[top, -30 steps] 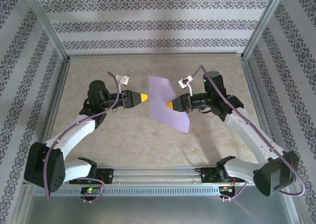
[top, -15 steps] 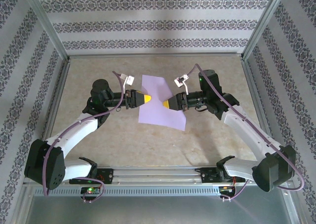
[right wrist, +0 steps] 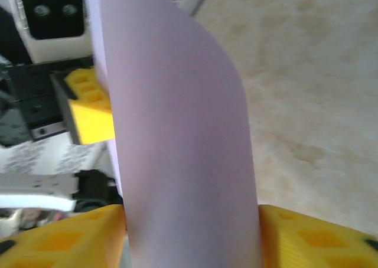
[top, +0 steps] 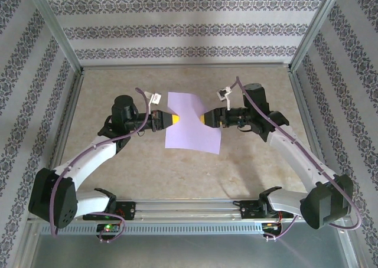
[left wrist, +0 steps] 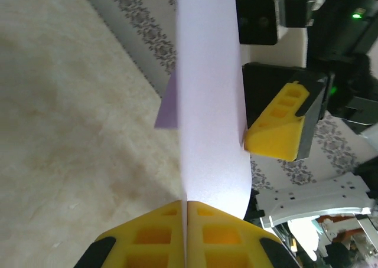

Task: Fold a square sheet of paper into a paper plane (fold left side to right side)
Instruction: Place a square sheet of paper at the center of the table, then first fold in half a square sheet of paper at the center of the table.

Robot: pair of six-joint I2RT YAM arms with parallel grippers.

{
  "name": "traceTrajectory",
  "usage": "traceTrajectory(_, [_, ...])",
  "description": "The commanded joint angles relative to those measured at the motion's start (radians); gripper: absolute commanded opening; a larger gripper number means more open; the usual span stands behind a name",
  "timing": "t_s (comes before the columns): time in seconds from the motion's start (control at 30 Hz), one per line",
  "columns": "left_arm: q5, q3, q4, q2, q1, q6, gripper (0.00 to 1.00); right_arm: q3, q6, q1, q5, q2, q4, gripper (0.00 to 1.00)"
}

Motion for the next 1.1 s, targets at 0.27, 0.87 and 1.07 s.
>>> traceTrajectory(0.27, [-0.254, -0.014, -0.223, 0.288, -0.009, 0.073, 0.0, -0.167, 0.072, -0.048, 0.317, 0.021, 0.041, 0.71])
traceTrajectory(0.87, [-0.389, 0.098, -0.44, 0.401, -0.011, 0.148, 0.0, -0.22, 0.308, 0.05, 0.328, 0.335, 0.29, 0.13])
traceTrajectory(1.07, [-0.378, 0.129, -0.463, 0.426, -0.012, 0.153, 0.01, -0.15, 0.296, 0.078, 0.334, 0.457, 0.288, 0.07])
